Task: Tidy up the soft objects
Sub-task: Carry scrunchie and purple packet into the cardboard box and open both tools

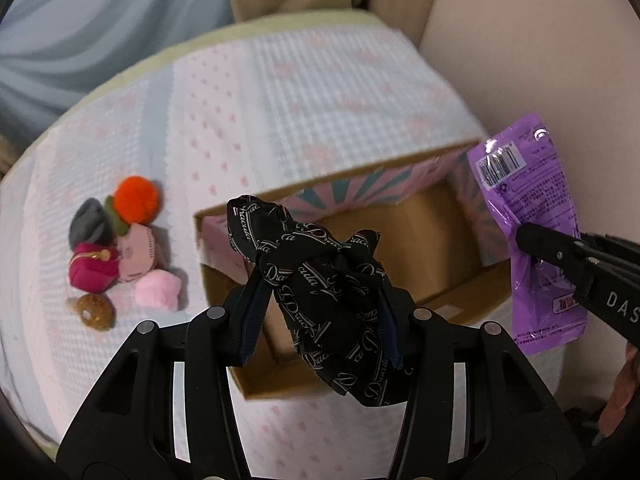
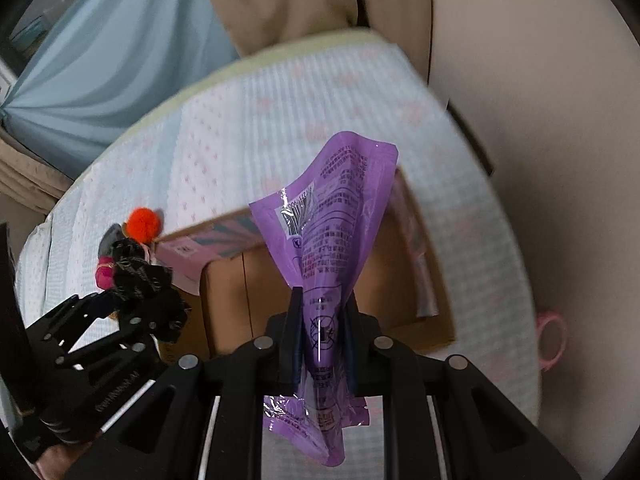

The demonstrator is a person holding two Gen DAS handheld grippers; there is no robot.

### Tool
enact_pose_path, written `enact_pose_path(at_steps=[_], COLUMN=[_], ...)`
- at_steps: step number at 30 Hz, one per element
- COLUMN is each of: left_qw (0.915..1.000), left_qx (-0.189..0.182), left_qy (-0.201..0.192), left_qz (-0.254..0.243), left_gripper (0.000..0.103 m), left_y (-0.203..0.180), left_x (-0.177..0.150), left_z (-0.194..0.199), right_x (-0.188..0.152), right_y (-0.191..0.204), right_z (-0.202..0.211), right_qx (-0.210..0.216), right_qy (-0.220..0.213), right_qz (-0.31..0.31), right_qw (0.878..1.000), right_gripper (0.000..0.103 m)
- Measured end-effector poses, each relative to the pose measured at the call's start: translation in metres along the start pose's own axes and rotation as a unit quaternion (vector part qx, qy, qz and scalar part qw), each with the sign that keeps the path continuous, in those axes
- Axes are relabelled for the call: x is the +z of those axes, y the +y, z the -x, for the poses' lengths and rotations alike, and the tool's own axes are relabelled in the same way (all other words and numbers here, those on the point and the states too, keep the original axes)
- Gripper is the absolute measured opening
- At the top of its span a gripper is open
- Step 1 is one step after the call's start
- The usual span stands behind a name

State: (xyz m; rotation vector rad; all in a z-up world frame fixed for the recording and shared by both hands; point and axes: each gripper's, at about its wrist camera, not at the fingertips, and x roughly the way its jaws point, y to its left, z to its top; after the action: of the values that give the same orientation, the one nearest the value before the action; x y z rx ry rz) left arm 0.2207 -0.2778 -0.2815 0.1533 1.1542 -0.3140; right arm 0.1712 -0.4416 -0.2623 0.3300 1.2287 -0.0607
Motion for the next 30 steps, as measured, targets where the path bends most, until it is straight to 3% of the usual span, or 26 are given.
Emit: enact_pose_path(at_steps=[7,12,13,14,15,17,18,19,30], left_qw=[0.9958,0.9930,0.9926,0.9922,0.9918,0.9911,0.9907,0.9907,0.9907], left_qx=[0.008,0.010,0.009,0.009,0.005,-0.017,-0.019,-0.011,0.002], left_qy=[0.080,0.102,0.105,0.108,0.110,0.112,0.112,0.110,0.102], left_qz=[-0.044,-0.060,-0.061,-0.062,-0.064,-0.070,-0.075,-0.080,-0.089], left_gripper=[0.045,0.045,0.047,0.057,0.065,0.103,0.103,0.103,0.103], left_y=[0.001,0.001,0.002,0.003,0.003,0.002,0.001,0.000,0.007], left_x=[-0.009,-0.012,-0.011,-0.010,-0.010,-0.009,-0.009,-0.009,-0.026], left_z=[-0.083,-0.113,-0.115,-0.117,-0.118,-0.118,-0.118,-0.115,-0.090], right_x=[0.006,0.015,0.015,0.016,0.017,0.017,0.017,0.016,0.005], right_y=[-0.007,-0.008,-0.011,-0.011,-0.010,-0.011,-0.012,-0.015,-0.024], right_z=[-0.079,-0.102,-0.102,-0.106,-0.110,-0.115,-0.116,-0.116,-0.105], right_qx=[0.022,0.023,0.026,0.031,0.035,0.031,0.030,0.040,0.029], right_qy=[0.069,0.093,0.096,0.101,0.106,0.109,0.109,0.107,0.084], right_qz=[-0.023,-0.028,-0.030,-0.033,-0.034,-0.031,-0.032,-0.037,-0.031], right_qw=[0.997,0.995,0.995,0.994,0.993,0.993,0.993,0.993,0.996], right_gripper=[0.015,0.015,0.015,0.015,0.020,0.053,0.089,0.103,0.103])
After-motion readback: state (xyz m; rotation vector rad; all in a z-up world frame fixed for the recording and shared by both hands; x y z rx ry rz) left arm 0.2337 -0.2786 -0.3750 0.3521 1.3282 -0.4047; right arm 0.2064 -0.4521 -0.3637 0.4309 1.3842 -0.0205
